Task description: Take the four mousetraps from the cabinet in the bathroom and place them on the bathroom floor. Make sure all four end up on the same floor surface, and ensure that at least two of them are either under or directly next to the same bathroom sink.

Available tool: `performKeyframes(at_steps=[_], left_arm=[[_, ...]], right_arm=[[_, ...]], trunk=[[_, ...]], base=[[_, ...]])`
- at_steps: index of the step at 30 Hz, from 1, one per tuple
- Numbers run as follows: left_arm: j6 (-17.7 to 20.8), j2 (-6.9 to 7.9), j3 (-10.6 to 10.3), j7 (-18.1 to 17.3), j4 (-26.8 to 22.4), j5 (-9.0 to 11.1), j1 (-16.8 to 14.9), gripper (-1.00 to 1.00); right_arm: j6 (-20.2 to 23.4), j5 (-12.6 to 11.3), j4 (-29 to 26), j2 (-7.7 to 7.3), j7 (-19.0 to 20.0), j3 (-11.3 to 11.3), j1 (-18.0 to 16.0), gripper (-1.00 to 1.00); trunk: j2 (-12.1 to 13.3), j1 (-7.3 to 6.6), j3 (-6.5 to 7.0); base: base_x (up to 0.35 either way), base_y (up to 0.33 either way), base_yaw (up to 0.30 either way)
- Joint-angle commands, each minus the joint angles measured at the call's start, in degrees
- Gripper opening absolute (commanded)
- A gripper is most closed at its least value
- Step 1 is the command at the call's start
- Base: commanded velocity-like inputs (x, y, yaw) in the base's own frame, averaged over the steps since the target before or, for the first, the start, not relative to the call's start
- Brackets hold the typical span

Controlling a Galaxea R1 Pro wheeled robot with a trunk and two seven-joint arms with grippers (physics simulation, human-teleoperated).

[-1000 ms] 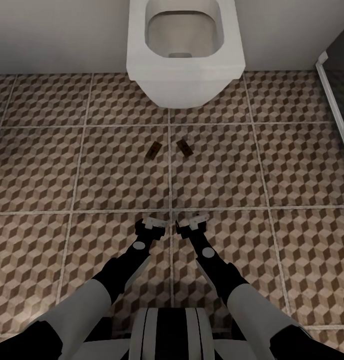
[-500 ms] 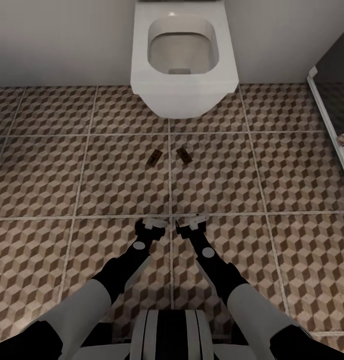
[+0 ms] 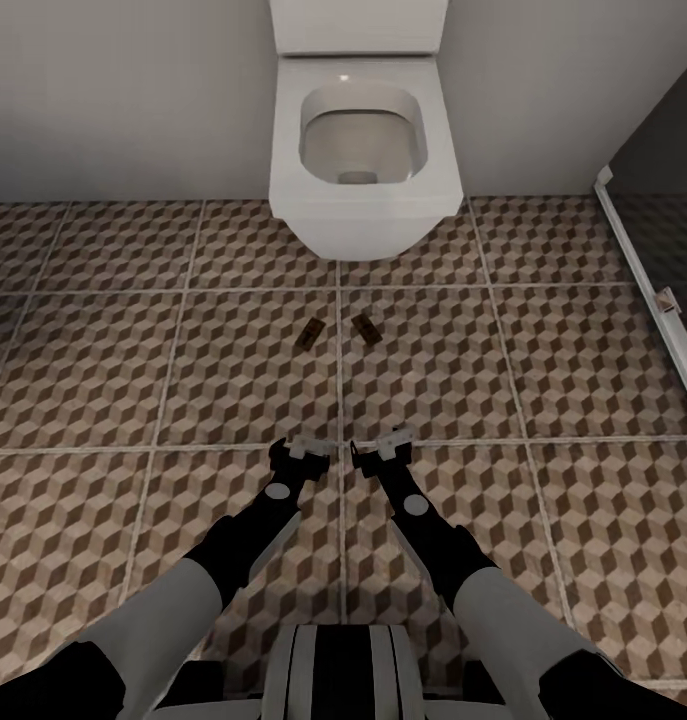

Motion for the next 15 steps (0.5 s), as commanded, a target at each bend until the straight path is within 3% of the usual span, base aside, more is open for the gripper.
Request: performKeyframes(at_steps=[1, 15], left_arm=[[0.22, 0.05, -0.32, 0.49, -0.08, 0.44, -0.04, 1.00], [0.22, 0.06, -0.32, 0.49, 0.23, 0.29, -0.04, 1.00]], right_arm=[[-0.05, 0.37, 0.06, -0.02, -0.54, 0.23, -0.05, 1.00], [-0.05, 0.37, 0.06, -0.02, -0.53, 0.23, -0.01, 1.00]], trunk=[[0.00, -0.03, 0.20], [0.19, -0.39, 3.30]], base=[[0.000, 0.000, 0.000], [0.000, 0.000, 0.000]])
